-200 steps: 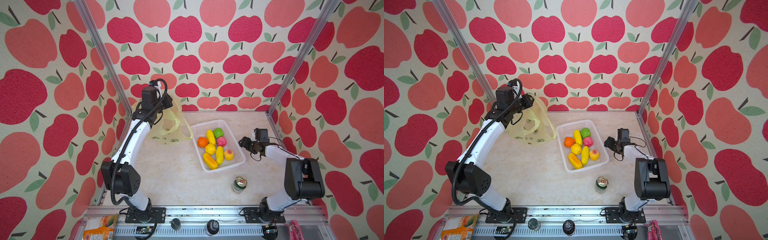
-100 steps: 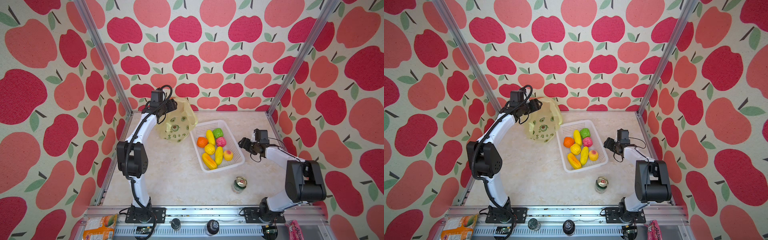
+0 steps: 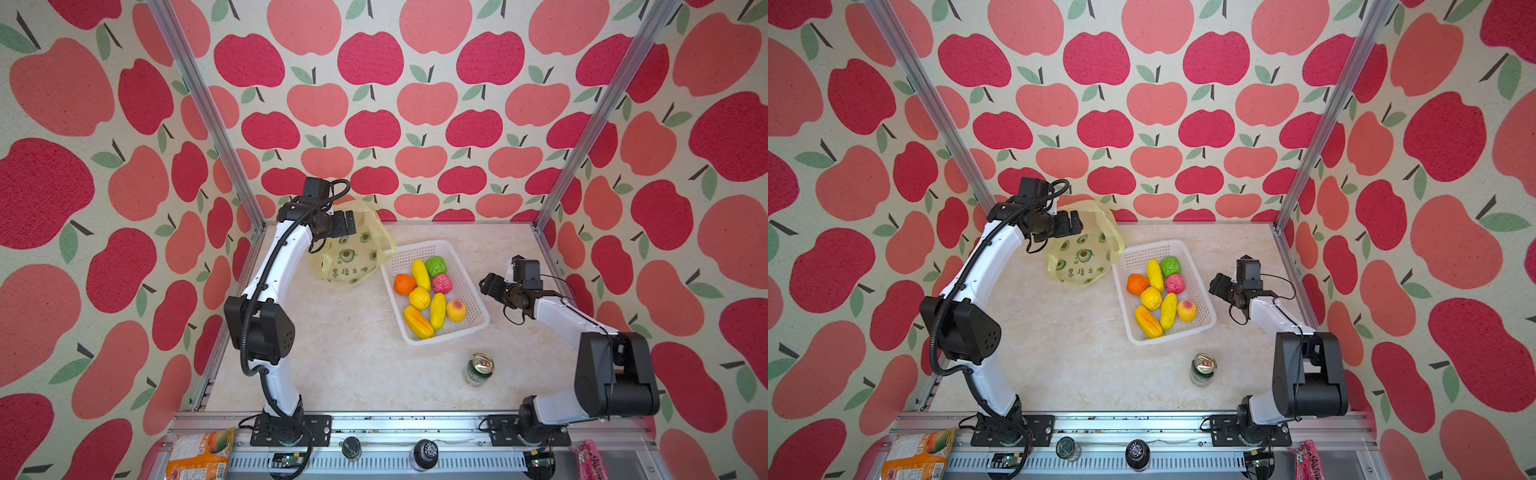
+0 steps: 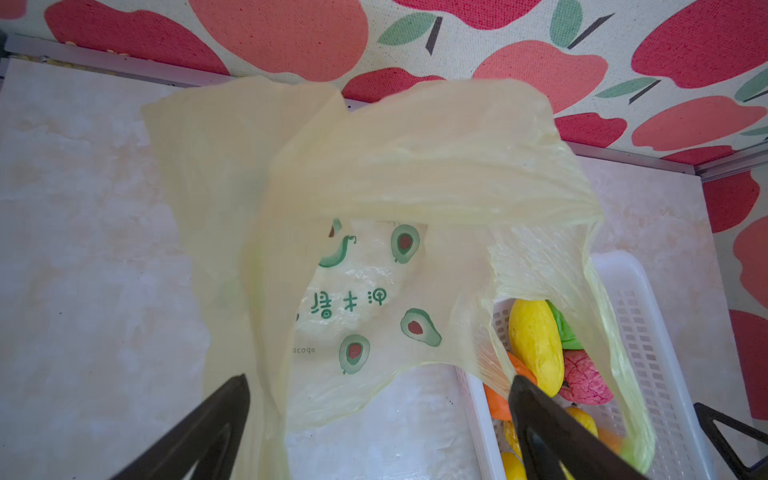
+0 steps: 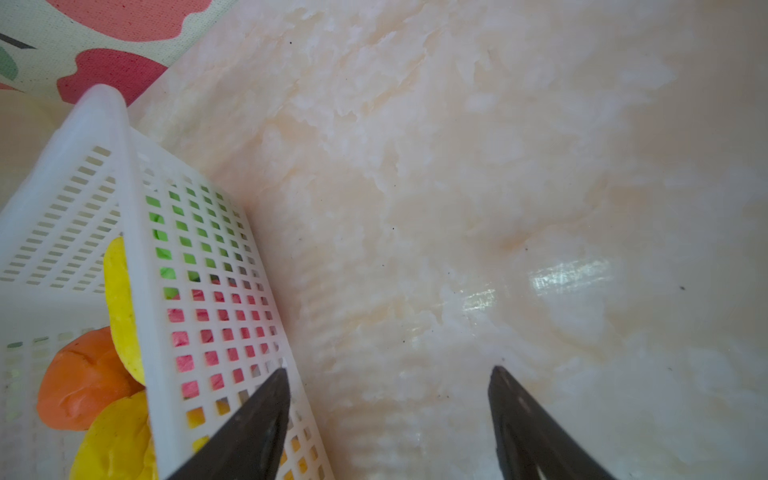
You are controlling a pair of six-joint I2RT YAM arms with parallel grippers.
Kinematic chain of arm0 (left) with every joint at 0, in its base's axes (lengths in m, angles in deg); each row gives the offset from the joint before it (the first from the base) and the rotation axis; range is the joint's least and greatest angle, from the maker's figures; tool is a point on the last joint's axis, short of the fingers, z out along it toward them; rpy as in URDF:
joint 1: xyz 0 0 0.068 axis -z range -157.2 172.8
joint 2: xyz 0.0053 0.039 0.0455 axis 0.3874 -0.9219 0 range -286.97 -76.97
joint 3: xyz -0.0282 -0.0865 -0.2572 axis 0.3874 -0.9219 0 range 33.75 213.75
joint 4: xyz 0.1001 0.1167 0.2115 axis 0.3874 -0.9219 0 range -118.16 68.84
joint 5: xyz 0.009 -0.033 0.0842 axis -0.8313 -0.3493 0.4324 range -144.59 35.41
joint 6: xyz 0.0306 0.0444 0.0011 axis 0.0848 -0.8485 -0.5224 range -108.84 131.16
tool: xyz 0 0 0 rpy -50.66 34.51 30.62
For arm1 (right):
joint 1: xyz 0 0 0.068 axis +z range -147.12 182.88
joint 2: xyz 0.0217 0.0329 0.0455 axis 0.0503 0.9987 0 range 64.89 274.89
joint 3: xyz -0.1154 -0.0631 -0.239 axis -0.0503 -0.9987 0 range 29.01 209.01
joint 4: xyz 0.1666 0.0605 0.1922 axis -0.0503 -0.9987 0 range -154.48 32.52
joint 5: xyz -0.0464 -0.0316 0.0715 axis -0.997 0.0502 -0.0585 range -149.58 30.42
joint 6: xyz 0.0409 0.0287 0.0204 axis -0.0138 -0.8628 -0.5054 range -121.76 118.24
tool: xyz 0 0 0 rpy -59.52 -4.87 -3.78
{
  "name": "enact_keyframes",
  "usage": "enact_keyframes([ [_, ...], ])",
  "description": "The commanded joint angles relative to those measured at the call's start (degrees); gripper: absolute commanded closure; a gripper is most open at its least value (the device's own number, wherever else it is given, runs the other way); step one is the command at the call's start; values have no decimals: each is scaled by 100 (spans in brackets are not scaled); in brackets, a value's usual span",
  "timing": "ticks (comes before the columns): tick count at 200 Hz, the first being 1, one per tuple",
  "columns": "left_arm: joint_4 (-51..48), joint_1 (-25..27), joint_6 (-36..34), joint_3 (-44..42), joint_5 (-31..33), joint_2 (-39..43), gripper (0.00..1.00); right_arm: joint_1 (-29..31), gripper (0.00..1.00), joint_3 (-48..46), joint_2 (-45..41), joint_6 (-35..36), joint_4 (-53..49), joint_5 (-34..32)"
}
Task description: Untie the knot of the plastic bag and take out the fruit
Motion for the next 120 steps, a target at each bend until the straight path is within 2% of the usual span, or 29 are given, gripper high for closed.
enact_keyframes([
  [1, 19, -26, -267, -519, -162, 994, 1, -181, 20, -213, -548, 214, -180, -419],
  [18, 376, -38, -335, -1106, -107, 1742, 1, -305, 15, -513, -1083, 221, -97, -536],
  [35, 1030, -87, -316, -1973, 247, 2571, 1, -341, 8, -878, -1812, 236, 48, -767],
  [46, 1668, -187, -264, -2665, 356, 3195, 1, -359, 1, -1061, -2321, 217, -28, -1101],
  [54, 2159, -303, -217, -3206, 443, 3613, 1, -365, 1, -1133, -2663, 180, -177, -1423],
  [70, 3170, -613, 17, -4385, 1118, 4470, 1, -382, 1, -1260, -3234, -5, -429, -2200],
  [89, 4331, -1138, 334, -5975, 1994, 5252, 1, -422, 1, -1682, -3906, 550, 194, -2251],
  [96, 4652, -1396, 386, -6479, 1919, 5454, 1, -428, 1, -1917, -4134, 694, 553, -2127],
  [104, 5005, -1716, 391, -6981, 1537, 5638, 1, -436, 1, -2148, -4429, 958, 1001, -1912],
  [120, 5549, -2271, 575, -7715, 1030, 5728, 1, -436, 1, -2611, -4848, 1727, 1750, -1732],
])
